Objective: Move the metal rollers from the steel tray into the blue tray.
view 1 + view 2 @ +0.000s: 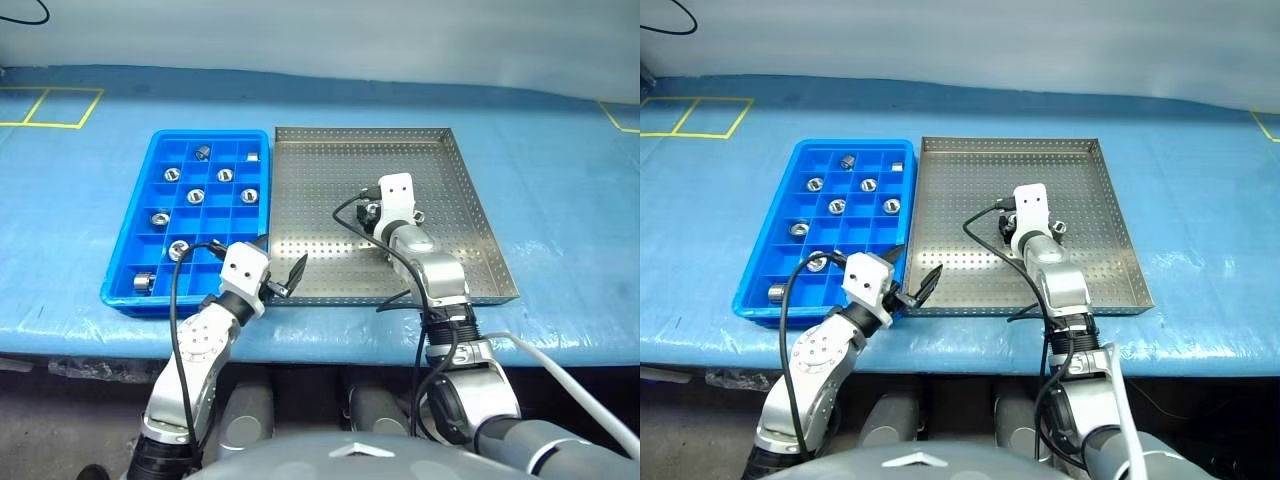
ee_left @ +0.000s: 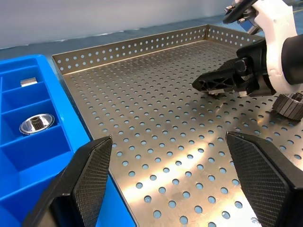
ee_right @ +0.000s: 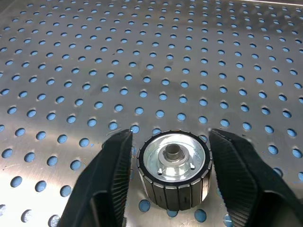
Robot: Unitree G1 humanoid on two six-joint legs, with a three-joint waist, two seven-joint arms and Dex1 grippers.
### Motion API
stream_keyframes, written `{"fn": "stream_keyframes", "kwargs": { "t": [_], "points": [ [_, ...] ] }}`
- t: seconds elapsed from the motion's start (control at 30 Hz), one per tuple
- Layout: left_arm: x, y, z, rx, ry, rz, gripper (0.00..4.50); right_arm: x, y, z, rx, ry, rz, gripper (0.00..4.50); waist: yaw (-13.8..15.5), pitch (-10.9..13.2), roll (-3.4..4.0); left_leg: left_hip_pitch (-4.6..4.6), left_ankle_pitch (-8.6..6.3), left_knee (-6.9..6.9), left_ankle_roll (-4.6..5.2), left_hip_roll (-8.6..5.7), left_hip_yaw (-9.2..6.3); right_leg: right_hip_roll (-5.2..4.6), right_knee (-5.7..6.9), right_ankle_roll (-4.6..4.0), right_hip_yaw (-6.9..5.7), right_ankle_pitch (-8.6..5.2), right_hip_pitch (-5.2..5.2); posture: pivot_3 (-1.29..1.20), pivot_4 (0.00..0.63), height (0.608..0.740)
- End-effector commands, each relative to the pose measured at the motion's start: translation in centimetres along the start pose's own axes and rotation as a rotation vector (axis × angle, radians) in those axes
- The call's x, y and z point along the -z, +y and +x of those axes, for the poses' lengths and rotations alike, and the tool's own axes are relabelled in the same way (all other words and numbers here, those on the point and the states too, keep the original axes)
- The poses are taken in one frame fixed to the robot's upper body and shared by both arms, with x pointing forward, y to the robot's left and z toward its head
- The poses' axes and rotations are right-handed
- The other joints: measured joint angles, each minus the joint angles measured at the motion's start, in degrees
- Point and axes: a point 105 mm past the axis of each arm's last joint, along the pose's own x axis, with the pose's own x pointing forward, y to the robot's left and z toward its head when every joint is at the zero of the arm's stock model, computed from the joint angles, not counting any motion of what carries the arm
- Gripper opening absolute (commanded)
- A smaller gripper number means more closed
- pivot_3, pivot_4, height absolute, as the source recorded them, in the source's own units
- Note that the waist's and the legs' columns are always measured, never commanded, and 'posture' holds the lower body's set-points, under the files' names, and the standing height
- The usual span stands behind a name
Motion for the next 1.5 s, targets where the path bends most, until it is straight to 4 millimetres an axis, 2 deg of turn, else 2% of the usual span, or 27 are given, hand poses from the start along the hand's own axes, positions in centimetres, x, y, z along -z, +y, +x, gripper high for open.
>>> {"fn": "stream_keyframes", "kwargs": {
  "t": [0.03, 0.17, 0.27, 0.4, 0.6, 0.73, 1.07, 1.23, 1.33, 1.5],
  "points": [
    [-0.1, 0.4, -0.3, -0.028, -0.021, -0.018, 4.21, -2.0, 0.6, -0.2, -0.024, -0.062, 0.009, 1.71, -0.18, 0.00, 0.00, 0.00, 0.00, -0.01, 0.00, 0.00, 0.00, 0.00, 0.00, 0.00, 0.01, 0.00, 0.00, 0.16, 0.150, 0.740],
    [0.3, 1.2, -0.9, -0.080, -0.022, -0.026, 4.21, -3.3, 2.1, -0.4, -0.075, -0.095, -0.007, 1.71, -0.68, 0.01, 0.02, 0.03, 0.00, -0.07, 0.00, 0.02, 0.00, 0.02, 0.01, -0.02, 0.01, -0.01, -0.02, 0.18, 0.150, 0.740],
    [0.2, 1.8, -1.2, -0.126, -0.040, -0.022, 4.21, -5.0, 3.9, -0.7, -0.133, -0.152, -0.022, 1.71, -0.86, 0.02, 0.04, 0.04, 0.00, -0.14, 0.00, 0.04, 0.00, 0.04, 0.02, -0.01, 0.00, -0.01, -0.06, 0.20, 0.150, 0.740],
    [0.1, 2.9, -2.1, -0.210, -0.065, -0.033, 4.21, -7.6, 8.6, -1.7, -0.289, -0.246, -0.067, 1.71, -0.76, 0.03, 0.05, 0.04, 0.00, -0.27, 0.00, 0.05, -0.02, 0.05, 0.03, 0.04, -0.02, 0.02, -0.11, 0.23, 0.150, 0.740],
    [-0.2, 4.6, -3.5, -0.358, -0.084, -0.020, 4.21, -9.3, 14.8, -2.8, -0.494, -0.309, -0.115, 1.71, 0.62, 0.03, 0.05, 0.02, -0.01, -0.47, 0.01, 0.06, -0.14, 0.05, 0.02, 0.00, -0.15, -0.03, -0.18, 0.30, 0.150, 0.740],
    [-0.3, 5.1, -4.4, -0.422, -0.086, -0.008, 4.21, -9.8, 17.6, -2.8, -0.569, -0.332, -0.141, 1.71, 2.25, 0.03, 0.04, 0.01, -0.01, -0.48, 0.00, 0.06, -0.12, 0.03, 0.00, -0.03, -0.18, -0.05, -0.20, 0.35, 0.150, 0.740],
    [-0.5, 5.4, -5.6, -0.494, -0.079, 0.001, 4.21, -8.4, 21.0, -1.6, -0.663, -0.294, -0.164, 1.71, 5.12, 0.06, 0.05, -0.05, -0.02, -0.47, -0.01, 0.09, -0.09, 0.05, -0.01, -0.34, -0.21, -0.26, -0.30, 0.44, 0.150, 0.740],
    [-0.7, 5.6, -6.6, -0.549, -0.072, 0.014, 4.21, -9.2, 23.6, -3.8, -0.830, -0.364, -0.128, 1.71, 6.66, 0.05, 0.04, -0.61, -0.01, -0.44, -0.02, 0.10, -0.12, 0.07, 0.05, -0.22, -0.23, 0.08, -0.84, 0.52, 0.150, 0.740],
    [-0.8, 5.7, -7.3, -0.575, -0.064, 0.020, 4.21, -9.2, 24.1, -4.3, -0.866, -0.379, -0.131, 1.71, 8.27, 0.06, 0.04, -0.63, -0.03, -0.47, -0.04, 0.10, -0.13, 0.07, 0.02, -0.29, -0.25, 0.10, -0.85, 0.56, 0.150, 0.740],
    [-0.7, 5.7, -8.3, -0.619, -0.054, 0.013, 4.21, -8.7, 23.9, -3.7, -0.855, -0.361, -0.129, 1.71, 11.59, 0.07, 0.04, -0.66, -0.04, -0.44, -0.07, 0.10, -0.16, 0.06, -0.03, -0.12, -0.31, -0.13, -0.86, 0.60, 0.150, 0.740]
  ]
}}
